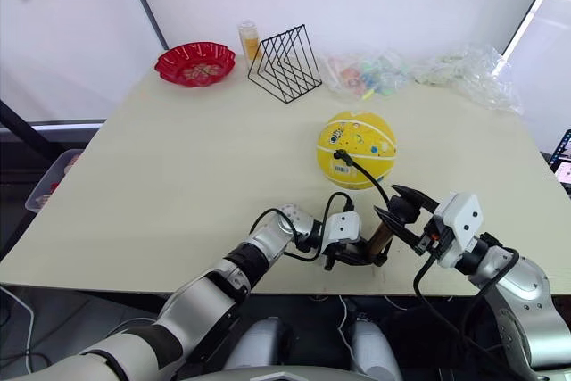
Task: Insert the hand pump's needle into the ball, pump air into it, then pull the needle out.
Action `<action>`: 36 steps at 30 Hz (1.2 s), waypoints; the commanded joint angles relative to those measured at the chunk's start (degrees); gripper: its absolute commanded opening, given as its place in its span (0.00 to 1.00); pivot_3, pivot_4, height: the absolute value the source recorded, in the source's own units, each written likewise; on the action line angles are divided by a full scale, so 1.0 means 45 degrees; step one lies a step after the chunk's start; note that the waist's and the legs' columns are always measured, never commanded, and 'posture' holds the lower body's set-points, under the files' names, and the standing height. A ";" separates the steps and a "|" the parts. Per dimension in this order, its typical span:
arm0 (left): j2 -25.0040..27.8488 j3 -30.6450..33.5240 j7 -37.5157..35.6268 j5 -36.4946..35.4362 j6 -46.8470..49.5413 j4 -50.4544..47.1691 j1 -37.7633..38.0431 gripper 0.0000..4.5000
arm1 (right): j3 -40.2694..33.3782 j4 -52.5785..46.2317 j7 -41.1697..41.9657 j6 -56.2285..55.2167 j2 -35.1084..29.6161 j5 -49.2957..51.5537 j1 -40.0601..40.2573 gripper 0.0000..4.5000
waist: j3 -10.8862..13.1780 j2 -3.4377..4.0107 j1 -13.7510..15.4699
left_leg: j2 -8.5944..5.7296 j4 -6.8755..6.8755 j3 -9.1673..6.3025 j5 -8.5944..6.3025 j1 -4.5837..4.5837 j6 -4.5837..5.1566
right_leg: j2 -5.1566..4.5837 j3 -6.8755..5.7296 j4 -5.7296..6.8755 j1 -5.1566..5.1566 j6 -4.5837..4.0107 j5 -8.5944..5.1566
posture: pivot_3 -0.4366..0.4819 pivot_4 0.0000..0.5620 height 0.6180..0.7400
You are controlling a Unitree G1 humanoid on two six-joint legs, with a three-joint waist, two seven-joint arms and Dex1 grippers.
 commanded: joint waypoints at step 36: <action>0.0416 -0.0476 0.0144 0.0883 0.0935 0.1337 0.0513 0.24 | -0.3775 -0.2570 0.0159 0.3782 -0.3427 0.4549 -0.3022 0.43 | 0.0134 0.0076 0.0034 | -0.0034 0.0016 0.0006 0.0001 -0.0033 0.0002 | -0.0022 0.0009 0.0000 0.0000 0.0006 0.0005 | 0.48 0.27 1.00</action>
